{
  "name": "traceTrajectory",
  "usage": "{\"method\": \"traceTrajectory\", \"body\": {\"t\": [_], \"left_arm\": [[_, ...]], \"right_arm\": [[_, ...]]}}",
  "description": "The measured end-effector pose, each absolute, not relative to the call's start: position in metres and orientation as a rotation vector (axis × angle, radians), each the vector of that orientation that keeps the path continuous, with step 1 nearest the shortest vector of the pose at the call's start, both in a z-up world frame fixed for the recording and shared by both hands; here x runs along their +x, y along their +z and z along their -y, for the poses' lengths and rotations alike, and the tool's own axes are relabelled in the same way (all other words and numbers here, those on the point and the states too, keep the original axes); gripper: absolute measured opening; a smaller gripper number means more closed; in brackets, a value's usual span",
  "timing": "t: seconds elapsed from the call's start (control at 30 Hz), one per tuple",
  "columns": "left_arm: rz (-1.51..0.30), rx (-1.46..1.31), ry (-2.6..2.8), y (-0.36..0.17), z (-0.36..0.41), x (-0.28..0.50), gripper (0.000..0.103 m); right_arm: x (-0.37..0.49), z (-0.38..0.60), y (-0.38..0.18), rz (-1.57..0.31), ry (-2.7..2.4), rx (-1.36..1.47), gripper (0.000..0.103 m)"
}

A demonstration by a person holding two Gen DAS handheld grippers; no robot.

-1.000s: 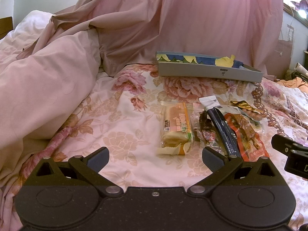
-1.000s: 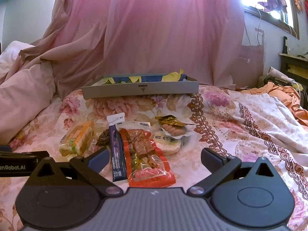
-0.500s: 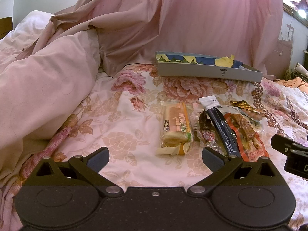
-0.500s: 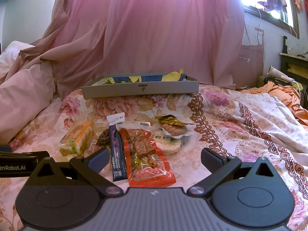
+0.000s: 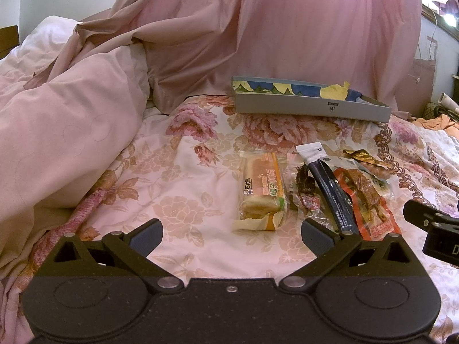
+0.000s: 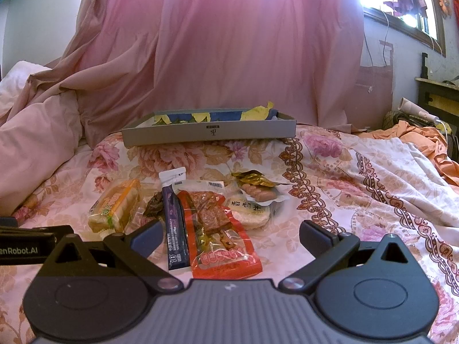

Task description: Organize snacks

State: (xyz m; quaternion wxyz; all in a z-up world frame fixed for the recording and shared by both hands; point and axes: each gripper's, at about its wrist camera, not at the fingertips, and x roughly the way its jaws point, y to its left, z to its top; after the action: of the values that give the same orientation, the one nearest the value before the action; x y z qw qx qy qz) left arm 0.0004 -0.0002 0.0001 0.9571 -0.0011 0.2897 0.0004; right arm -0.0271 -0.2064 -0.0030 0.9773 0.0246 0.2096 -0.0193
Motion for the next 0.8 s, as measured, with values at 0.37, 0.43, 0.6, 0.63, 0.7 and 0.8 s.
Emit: {"method": "traceTrajectory", "body": {"t": [0.37, 0.43, 0.6, 0.63, 0.7, 0.8], "left_arm": [[-0.593, 0.003, 0.001, -0.001, 0.000, -0.001, 0.102], [-0.597, 0.006, 0.002, -0.004, 0.001, 0.002, 0.102], [-0.612, 0.013, 0.005, -0.006, 0.000, -0.002, 0.102], [-0.614, 0.016, 0.005, -0.006, 0.004, 0.003, 0.102], [-0.616, 0.018, 0.006, -0.004, 0.003, 0.006, 0.102], [-0.616, 0.023, 0.006, -0.002, 0.001, 0.012, 0.102]], "right_arm": [[-0.027, 0.206, -0.006, -0.432, -0.034, 0.055, 0.103], [-0.026, 0.205, -0.006, -0.436, -0.037, 0.053, 0.103], [-0.023, 0.204, -0.005, -0.461, -0.008, 0.070, 0.103], [-0.023, 0.202, -0.005, -0.462, 0.006, 0.071, 0.103], [-0.021, 0.201, -0.005, -0.469, 0.027, 0.078, 0.103], [-0.019, 0.203, -0.005, -0.472, 0.046, 0.104, 0.103]]}}
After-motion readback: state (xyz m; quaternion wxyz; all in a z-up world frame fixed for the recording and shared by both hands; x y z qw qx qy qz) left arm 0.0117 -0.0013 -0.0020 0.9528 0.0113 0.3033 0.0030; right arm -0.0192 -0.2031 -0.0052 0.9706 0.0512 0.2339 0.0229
